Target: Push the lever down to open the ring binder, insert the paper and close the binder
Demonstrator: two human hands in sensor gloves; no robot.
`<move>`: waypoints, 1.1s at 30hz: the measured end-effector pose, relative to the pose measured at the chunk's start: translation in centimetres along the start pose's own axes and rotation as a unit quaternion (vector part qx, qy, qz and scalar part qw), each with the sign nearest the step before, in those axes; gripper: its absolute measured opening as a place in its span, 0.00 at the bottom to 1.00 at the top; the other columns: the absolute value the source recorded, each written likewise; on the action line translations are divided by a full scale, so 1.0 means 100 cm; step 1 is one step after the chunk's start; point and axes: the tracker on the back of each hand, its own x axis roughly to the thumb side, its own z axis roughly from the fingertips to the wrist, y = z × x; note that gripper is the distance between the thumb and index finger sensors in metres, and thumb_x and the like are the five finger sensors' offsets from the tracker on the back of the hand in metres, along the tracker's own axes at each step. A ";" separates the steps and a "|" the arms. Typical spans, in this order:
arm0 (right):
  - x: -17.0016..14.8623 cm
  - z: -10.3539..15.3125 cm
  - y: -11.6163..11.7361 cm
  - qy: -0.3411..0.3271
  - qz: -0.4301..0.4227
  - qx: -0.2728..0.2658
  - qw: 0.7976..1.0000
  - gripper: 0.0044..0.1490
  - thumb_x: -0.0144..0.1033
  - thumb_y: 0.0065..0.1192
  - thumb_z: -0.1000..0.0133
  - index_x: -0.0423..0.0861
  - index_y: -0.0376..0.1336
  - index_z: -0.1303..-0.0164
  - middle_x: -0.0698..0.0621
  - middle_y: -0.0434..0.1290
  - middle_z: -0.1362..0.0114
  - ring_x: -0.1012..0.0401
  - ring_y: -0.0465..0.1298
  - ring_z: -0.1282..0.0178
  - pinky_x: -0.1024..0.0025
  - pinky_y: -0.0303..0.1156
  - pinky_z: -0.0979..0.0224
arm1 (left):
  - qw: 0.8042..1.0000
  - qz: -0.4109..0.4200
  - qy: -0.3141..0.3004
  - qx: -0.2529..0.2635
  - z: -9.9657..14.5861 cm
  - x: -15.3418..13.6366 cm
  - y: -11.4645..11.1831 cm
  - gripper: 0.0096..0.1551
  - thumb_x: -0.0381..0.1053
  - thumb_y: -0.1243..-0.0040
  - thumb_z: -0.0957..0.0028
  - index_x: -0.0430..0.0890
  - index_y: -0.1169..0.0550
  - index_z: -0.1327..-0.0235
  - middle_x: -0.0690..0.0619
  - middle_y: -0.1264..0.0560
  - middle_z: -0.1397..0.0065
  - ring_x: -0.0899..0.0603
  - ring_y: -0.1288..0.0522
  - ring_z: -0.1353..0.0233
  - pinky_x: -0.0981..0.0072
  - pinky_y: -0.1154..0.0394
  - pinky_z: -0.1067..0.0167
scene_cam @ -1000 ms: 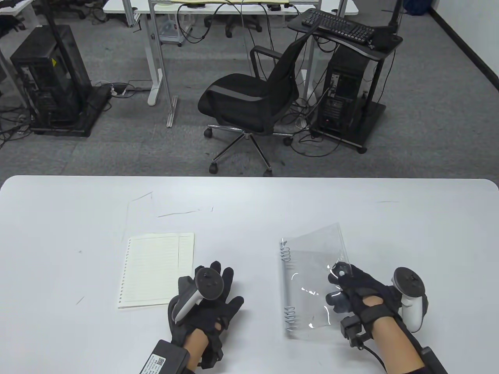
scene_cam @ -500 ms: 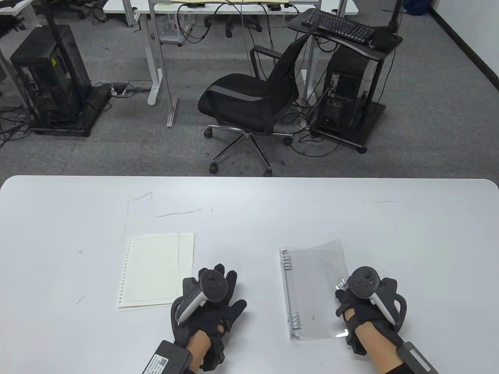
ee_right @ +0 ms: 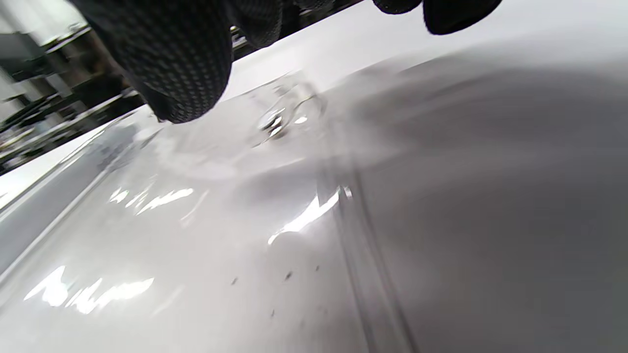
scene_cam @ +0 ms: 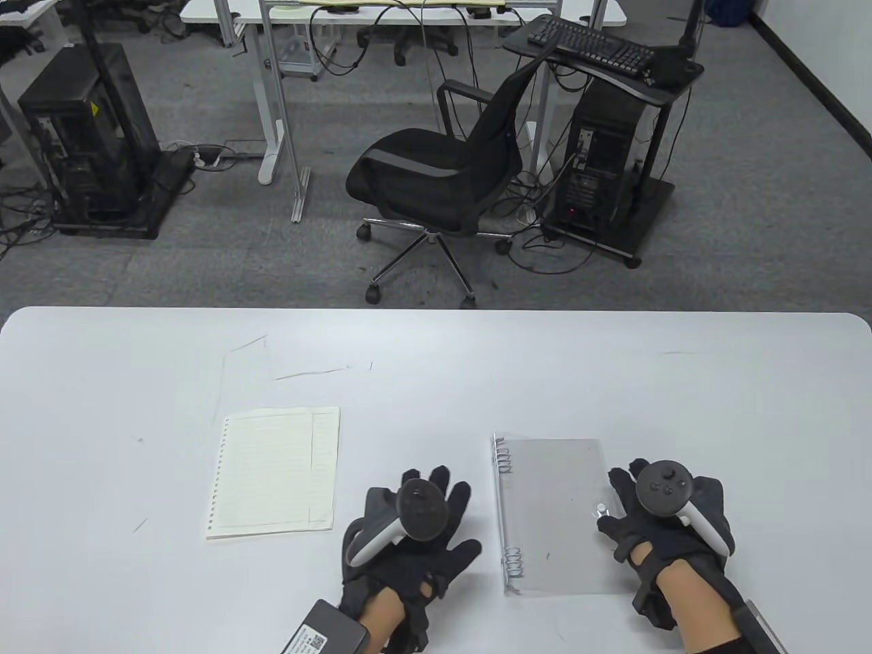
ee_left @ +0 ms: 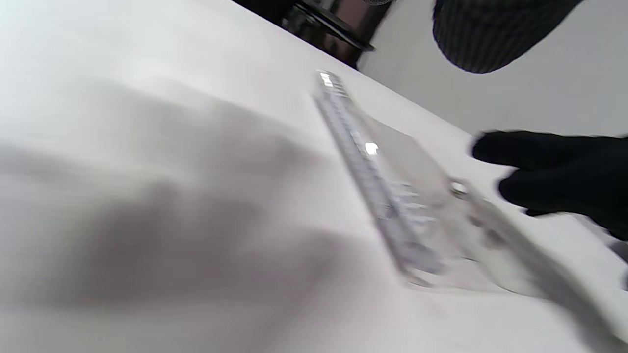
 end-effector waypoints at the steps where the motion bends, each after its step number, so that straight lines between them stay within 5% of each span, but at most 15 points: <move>1: 0.003 -0.001 0.003 -0.016 0.021 0.010 1.000 0.50 0.45 0.70 0.46 0.56 0.47 0.17 0.52 0.37 0.10 0.36 0.42 0.23 0.38 0.52 0.28 | 1.000 -0.008 -0.014 -0.015 -0.003 0.011 -0.003 0.46 0.72 0.48 0.51 0.66 0.54 0.24 0.63 0.69 0.16 0.40 0.74 0.18 0.39 0.67 0.29; 6: 0.018 -0.008 0.017 -0.036 0.107 0.013 0.994 0.48 0.43 0.73 0.47 0.58 0.51 0.19 0.54 0.45 0.10 0.38 0.48 0.26 0.40 0.54 0.32 | 0.995 -0.062 -0.022 -0.071 -0.032 0.044 -0.040 0.47 0.72 0.49 0.51 0.67 0.56 0.25 0.64 0.71 0.18 0.41 0.76 0.19 0.39 0.68 0.29; 14: 0.028 -0.010 0.030 -0.041 0.103 0.022 0.994 0.45 0.34 0.70 0.47 0.49 0.53 0.20 0.46 0.51 0.13 0.39 0.60 0.34 0.46 0.63 0.37 | 0.986 -0.136 -0.014 -0.095 -0.057 0.042 -0.086 0.48 0.73 0.49 0.51 0.68 0.58 0.26 0.67 0.77 0.21 0.44 0.83 0.23 0.41 0.71 0.30; 23: 0.025 -0.014 0.029 -0.056 0.082 0.005 0.995 0.43 0.33 0.71 0.48 0.49 0.55 0.22 0.46 0.57 0.22 0.43 0.69 0.41 0.47 0.68 0.37 | 0.983 -0.161 -0.006 -0.092 -0.059 0.044 -0.092 0.47 0.73 0.51 0.50 0.69 0.60 0.26 0.66 0.76 0.18 0.43 0.85 0.24 0.40 0.71 0.30; 33: -0.010 0.003 -0.007 0.019 0.070 -0.012 0.997 0.38 0.39 0.66 0.45 0.50 0.60 0.22 0.48 0.60 0.16 0.34 0.59 0.23 0.32 0.57 0.28 | 0.983 -0.161 -0.006 -0.092 -0.059 0.044 -0.092 0.47 0.73 0.51 0.50 0.70 0.60 0.26 0.66 0.76 0.18 0.43 0.84 0.23 0.40 0.71 0.30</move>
